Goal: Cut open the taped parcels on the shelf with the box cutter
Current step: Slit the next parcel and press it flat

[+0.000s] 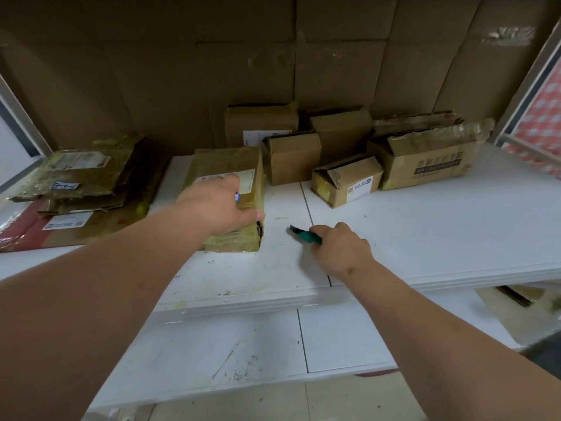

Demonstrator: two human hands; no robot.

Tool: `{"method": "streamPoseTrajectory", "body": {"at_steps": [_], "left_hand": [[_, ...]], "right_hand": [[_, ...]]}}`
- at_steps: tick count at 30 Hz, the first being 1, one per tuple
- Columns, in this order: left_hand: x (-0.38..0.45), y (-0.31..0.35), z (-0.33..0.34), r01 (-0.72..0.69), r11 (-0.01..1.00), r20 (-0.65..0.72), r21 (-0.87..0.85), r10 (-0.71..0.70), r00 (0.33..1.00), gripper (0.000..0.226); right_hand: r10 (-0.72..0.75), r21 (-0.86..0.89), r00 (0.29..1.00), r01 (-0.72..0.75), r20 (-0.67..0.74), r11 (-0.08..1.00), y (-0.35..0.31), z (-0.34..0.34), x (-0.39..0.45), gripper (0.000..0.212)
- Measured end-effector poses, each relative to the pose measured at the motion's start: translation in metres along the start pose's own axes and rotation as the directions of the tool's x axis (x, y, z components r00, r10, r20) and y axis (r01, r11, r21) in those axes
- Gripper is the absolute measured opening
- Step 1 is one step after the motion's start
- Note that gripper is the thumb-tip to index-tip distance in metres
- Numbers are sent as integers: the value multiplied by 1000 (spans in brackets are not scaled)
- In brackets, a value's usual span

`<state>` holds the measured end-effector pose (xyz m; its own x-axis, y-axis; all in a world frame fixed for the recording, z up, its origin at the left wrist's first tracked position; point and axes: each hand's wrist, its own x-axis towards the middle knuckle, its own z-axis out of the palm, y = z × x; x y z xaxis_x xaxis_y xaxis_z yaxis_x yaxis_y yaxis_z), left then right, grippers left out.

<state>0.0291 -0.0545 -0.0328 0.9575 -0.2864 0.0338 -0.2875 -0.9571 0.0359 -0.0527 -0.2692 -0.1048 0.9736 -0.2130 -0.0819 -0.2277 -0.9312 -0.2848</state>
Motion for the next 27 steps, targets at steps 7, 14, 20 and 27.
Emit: {"method": "streamPoseTrajectory", "body": {"at_steps": [7,14,20,27], "left_hand": [[2,-11,-14,-163,984,176,-78,174,969,82],[-5,-30,-32,-253,963,302,97,213,929,83],[-15,-53,-13,-336,942,88,23,333,939,81],[-29,-67,2,-353,935,-24,-38,352,936,82]], "right_hand": [[-45,-18,993,43,-105,999,3,13,6,52],[-189,121,949,225,-252,967,-19,13,13,72],[-134,195,953,191,-272,962,-27,1,33,106],[-74,623,991,126,-109,772,-36,-11,48,90]]}}
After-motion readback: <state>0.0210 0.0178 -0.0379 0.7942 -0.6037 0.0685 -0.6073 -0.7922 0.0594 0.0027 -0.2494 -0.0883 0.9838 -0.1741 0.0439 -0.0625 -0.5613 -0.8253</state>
